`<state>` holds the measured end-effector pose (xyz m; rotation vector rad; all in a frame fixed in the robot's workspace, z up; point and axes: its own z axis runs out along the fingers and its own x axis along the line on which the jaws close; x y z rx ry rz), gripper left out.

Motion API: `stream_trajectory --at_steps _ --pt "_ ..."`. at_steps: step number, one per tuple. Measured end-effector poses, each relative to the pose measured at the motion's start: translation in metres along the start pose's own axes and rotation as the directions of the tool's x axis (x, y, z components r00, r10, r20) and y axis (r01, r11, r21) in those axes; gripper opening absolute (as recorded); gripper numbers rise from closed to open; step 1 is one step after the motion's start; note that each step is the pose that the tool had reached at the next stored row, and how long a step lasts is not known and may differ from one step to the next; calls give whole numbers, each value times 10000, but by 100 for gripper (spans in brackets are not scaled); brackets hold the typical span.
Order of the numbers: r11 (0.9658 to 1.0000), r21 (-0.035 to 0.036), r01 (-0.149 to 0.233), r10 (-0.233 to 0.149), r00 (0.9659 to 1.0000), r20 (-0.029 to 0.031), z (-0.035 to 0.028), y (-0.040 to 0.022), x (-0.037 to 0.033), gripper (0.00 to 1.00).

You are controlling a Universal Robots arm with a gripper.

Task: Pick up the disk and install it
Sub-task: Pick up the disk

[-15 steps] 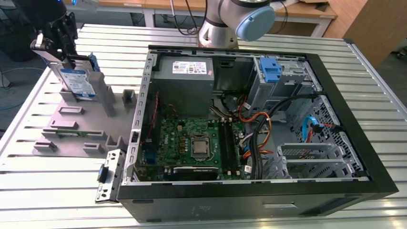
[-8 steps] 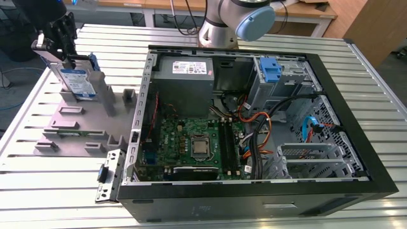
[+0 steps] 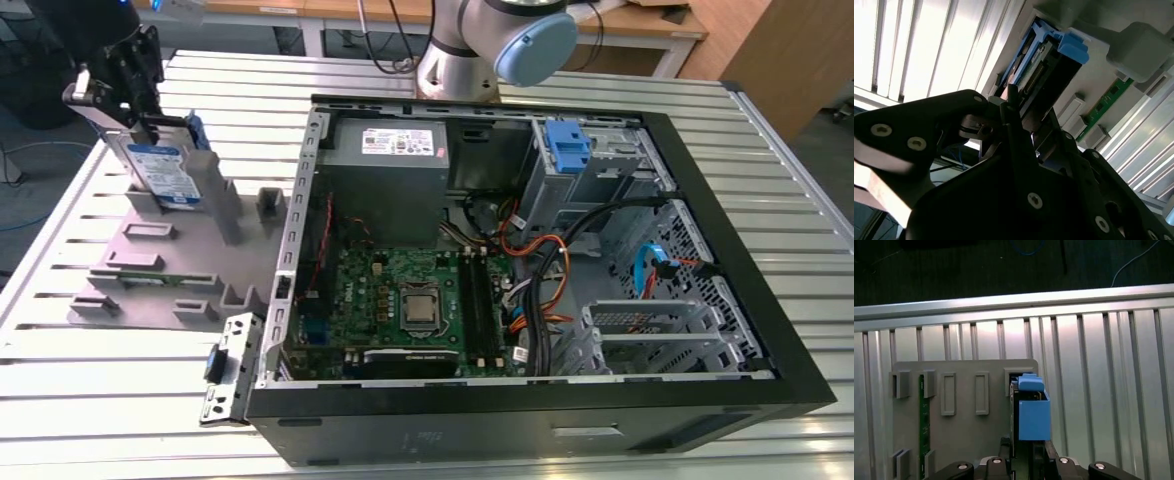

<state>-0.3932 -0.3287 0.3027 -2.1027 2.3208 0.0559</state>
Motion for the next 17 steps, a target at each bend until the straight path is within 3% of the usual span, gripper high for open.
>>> stream_trajectory --at_steps 5,7,11,17 --pt "9999 -3 109 -109 9999 -2 0 0 0 35" --pt "9990 -12 439 -439 9990 -7 1 0 0 35" --pt "9939 -35 1102 -1102 9939 -28 1 2 0 35" --pt "9930 -35 1179 -1179 9930 -54 1 21 2 35"
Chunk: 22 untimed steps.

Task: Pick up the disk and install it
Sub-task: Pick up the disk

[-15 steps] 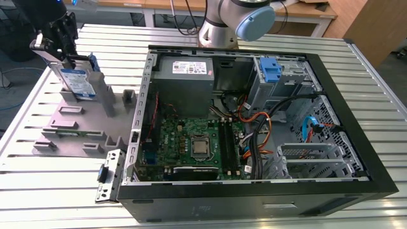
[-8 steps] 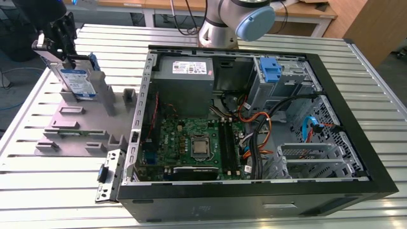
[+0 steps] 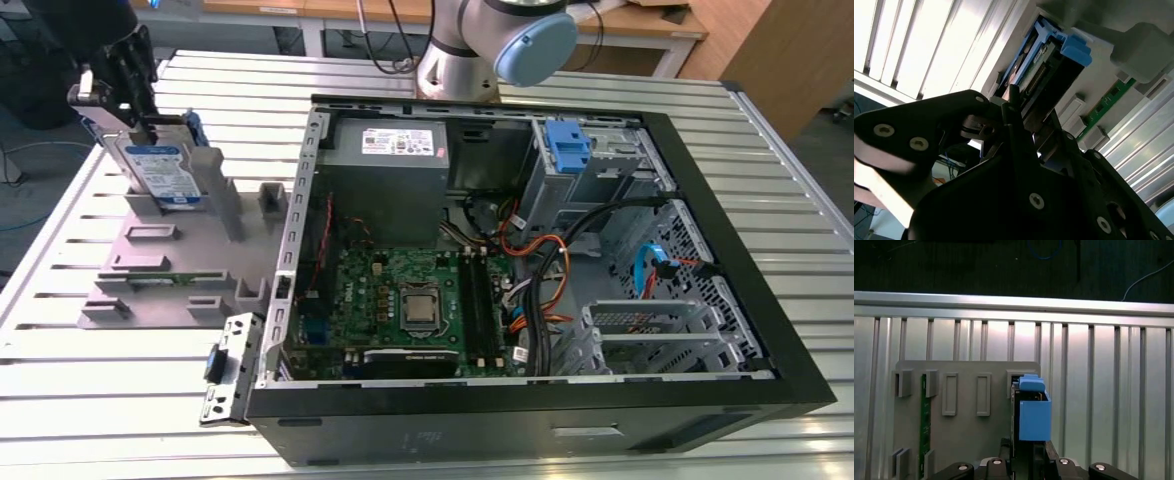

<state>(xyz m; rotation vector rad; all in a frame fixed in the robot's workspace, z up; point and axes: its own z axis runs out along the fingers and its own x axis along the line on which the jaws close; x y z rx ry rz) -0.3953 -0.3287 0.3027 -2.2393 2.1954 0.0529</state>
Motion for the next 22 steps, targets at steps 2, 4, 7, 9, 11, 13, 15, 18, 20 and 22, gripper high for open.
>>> stream_trajectory --at_steps 2,4,7,9,11,13,15,18,20,22 --pt "10000 1 0 0 10000 1 -6 1 0 35" --pt "10000 2 -1 1 10000 1 -6 1 0 35" --pt "10000 0 -3 3 10000 0 -8 1 0 35" --pt "10000 -1 -4 4 10000 0 -8 1 0 35" --pt "10000 -1 -5 5 10000 0 -8 1 0 35" --pt "10000 -1 -6 6 10000 0 -8 1 0 35" --pt "10000 -1 -6 6 10000 0 -8 1 0 35" --pt "10000 -2 -7 7 10000 -1 -61 2 -2 35" --pt "10000 0 -7 7 10000 -1 -108 3 -3 35" --pt "10000 1 -7 7 10000 0 -126 3 -4 35"
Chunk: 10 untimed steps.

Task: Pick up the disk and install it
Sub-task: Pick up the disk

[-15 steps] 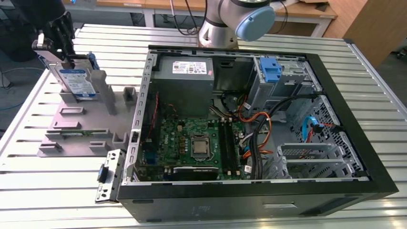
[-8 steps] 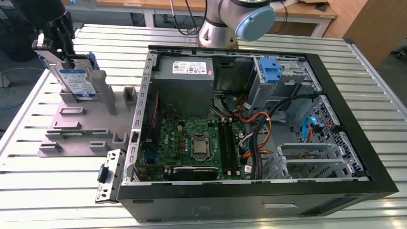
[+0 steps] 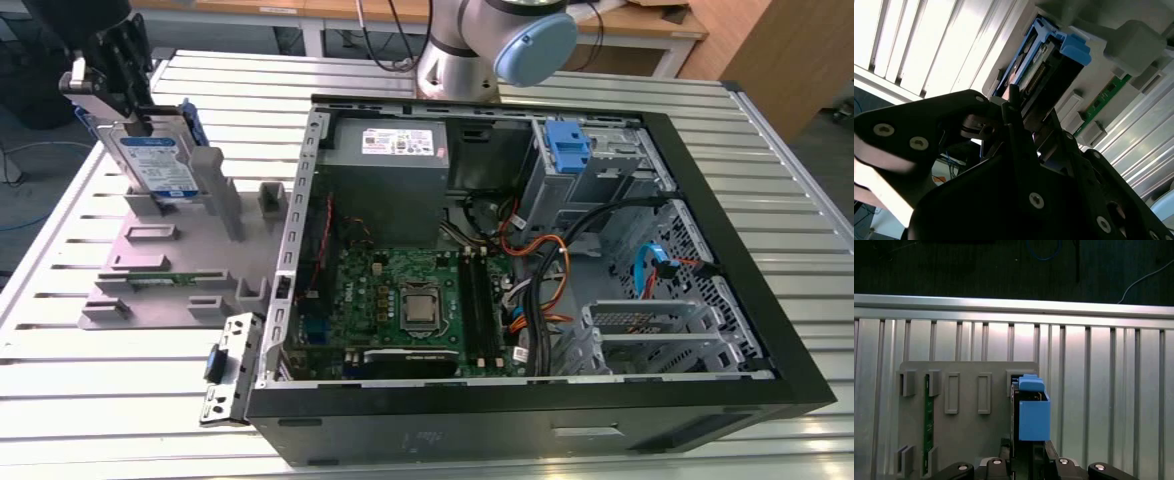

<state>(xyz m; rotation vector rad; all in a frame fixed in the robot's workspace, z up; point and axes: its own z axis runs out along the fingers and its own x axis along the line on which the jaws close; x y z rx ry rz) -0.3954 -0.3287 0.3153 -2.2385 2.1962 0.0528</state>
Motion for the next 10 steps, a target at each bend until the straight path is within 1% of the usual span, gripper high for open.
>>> stream_trajectory --at_steps 10 --pt "10000 -1 0 0 10000 0 -11 0 0 35"
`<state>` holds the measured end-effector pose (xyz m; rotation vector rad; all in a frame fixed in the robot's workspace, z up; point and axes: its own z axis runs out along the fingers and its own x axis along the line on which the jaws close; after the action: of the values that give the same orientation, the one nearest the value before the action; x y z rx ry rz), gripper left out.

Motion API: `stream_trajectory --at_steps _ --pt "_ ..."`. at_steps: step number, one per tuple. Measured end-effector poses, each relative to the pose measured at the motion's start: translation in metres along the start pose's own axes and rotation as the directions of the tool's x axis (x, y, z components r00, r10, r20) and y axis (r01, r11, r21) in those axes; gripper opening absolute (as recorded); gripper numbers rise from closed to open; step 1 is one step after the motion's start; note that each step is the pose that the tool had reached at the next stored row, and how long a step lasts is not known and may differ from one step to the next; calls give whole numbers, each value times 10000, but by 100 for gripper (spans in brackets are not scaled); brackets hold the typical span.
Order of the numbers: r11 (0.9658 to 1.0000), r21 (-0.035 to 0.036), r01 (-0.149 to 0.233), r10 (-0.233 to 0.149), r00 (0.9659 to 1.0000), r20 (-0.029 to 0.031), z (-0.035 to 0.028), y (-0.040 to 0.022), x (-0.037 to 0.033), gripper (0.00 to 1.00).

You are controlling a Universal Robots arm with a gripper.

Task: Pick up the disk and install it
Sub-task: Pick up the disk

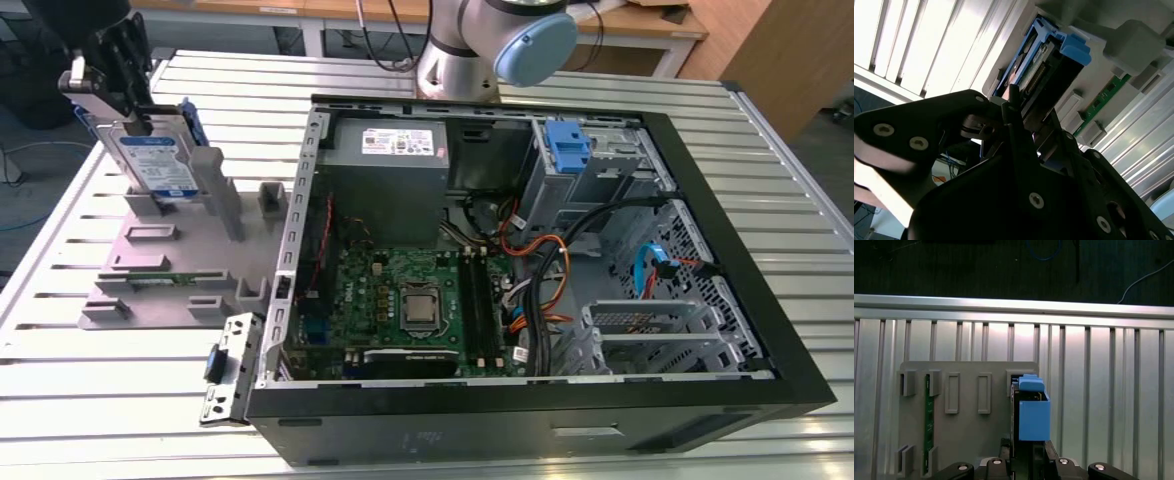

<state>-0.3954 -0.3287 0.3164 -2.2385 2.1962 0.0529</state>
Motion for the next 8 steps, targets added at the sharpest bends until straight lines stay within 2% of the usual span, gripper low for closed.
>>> stream_trajectory --at_steps 5,8 --pt "10000 -1 0 0 10000 0 -24 0 -1 35" --pt "10000 -1 0 0 10000 0 -68 1 -2 35"
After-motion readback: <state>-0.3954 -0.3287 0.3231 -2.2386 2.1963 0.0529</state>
